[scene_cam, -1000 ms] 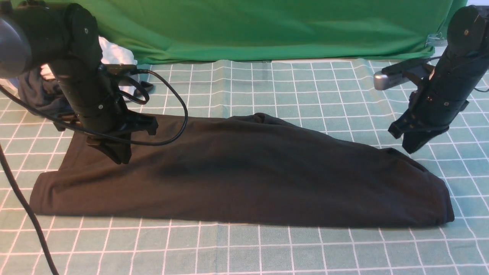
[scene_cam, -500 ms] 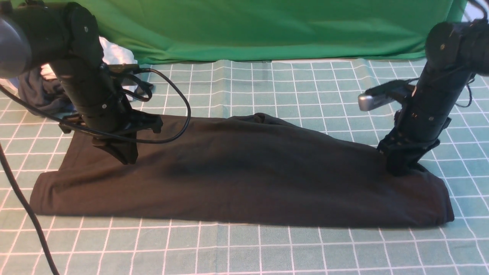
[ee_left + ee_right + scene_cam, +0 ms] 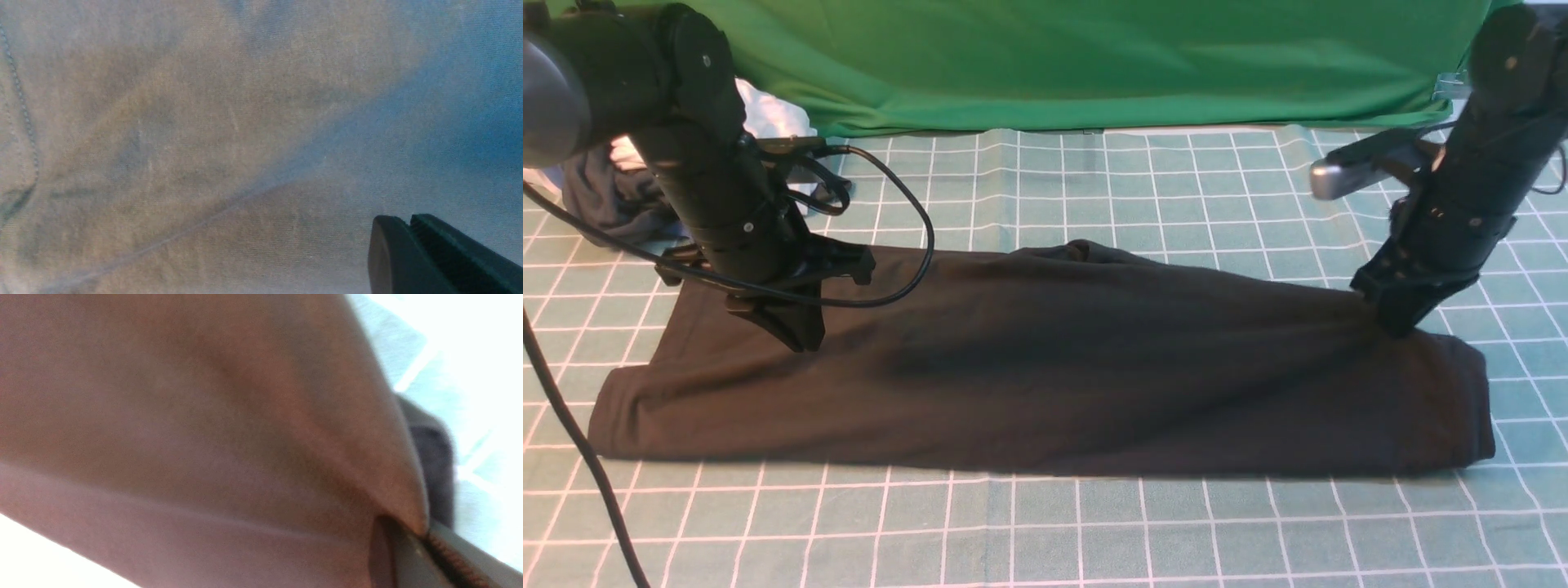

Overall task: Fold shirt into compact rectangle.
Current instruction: 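Pull the folded dark garment lengthwise by its ends to straighten it flat on the table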

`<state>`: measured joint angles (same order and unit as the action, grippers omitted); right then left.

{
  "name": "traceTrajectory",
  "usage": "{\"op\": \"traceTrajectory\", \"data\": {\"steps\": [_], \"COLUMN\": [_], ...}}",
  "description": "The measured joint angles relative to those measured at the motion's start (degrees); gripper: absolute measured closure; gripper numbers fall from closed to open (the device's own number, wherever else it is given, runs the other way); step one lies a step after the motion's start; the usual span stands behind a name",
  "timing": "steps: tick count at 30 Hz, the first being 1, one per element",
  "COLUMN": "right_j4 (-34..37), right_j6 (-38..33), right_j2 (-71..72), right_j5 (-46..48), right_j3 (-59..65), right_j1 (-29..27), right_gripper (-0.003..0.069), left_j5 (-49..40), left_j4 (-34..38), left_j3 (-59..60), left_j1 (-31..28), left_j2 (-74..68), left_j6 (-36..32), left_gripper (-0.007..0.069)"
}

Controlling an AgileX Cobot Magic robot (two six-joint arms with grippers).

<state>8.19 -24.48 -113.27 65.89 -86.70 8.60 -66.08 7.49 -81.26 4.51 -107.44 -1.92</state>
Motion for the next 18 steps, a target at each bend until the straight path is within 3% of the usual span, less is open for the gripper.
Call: {"op": "traceTrajectory", "data": {"steps": [8,12,14,16,18], "right_j4": [-0.09,-1.57,-4.12,-8.84,-10.81], "right_j6": [-0.05,0.29,1.97,6.43,8.17], "right_j2": [-1.62,-3.30,-4.05,-4.18,-4.06], "right_j5": [-2.15,-4.90,-6.10,-6.78,-6.59], "right_j3": [0.00,0.00,0.00,0.00,-0.05], "right_j1": [-3.03,-3.03,-3.03,-3.03,-3.03], "right_gripper": [0.0641,0.0608,0.0552,0.0400,0.0347], "left_j5": [-0.16,-1.10,-1.67,-1.90,-1.90], "left_j4": [0.18,0.30,0.30,0.30,0.30], "left_j3": [0.00,0.00,0.00,0.00,0.00], "left_j1": [0.00,0.00,0.00,0.00,0.00], "left_j2": [0.00,0.00,0.00,0.00,0.00], "left_j6": [-0.05,-0.12,-0.12,-0.12,-0.12], "left_gripper": [0.0617,0.0617,0.0617,0.0617,0.0617]}}
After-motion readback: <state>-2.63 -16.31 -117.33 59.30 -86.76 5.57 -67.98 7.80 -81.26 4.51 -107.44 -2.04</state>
